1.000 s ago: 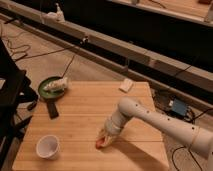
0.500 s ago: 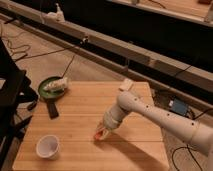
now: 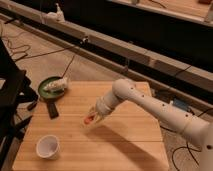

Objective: Place the pepper in the ceramic cup

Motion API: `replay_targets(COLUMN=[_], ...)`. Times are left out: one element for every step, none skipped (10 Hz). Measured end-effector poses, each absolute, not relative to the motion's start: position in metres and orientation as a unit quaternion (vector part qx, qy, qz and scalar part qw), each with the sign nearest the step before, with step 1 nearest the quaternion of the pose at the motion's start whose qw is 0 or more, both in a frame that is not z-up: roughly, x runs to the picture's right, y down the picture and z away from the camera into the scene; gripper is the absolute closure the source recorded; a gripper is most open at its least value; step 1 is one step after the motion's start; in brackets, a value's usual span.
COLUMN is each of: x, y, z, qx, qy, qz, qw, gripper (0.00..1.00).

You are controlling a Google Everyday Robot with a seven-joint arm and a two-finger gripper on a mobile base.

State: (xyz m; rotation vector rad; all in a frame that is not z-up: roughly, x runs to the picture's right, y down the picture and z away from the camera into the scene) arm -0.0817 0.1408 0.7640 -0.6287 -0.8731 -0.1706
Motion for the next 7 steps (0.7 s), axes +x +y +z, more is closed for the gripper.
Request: replay_targets(x=[-0.101,-0.117,-0.144,-0.163,-0.164,-0.161,-0.162], y=[0.129,0.123,0.12,0.12,0.121,0.12,0.12], z=[0.759,0.754,0.744,0.735,0.735,0.735,0.735], qx=[-0.292,-0.289,-0.29,-0.293,-0.294,-0.294,-0.294], qy=[-0.42,-0.425,-0.436,-0.443,-0.444,-0.442,-0.443], qz=[-0.094,-0.104,-0.122,-0.134,-0.136,-0.134,-0.134], qw=[0.854,0.851,0.843,0.837,0.836,0.837,0.836], gripper=[1.0,1.0,1.0,1.0,1.0,1.0,1.0])
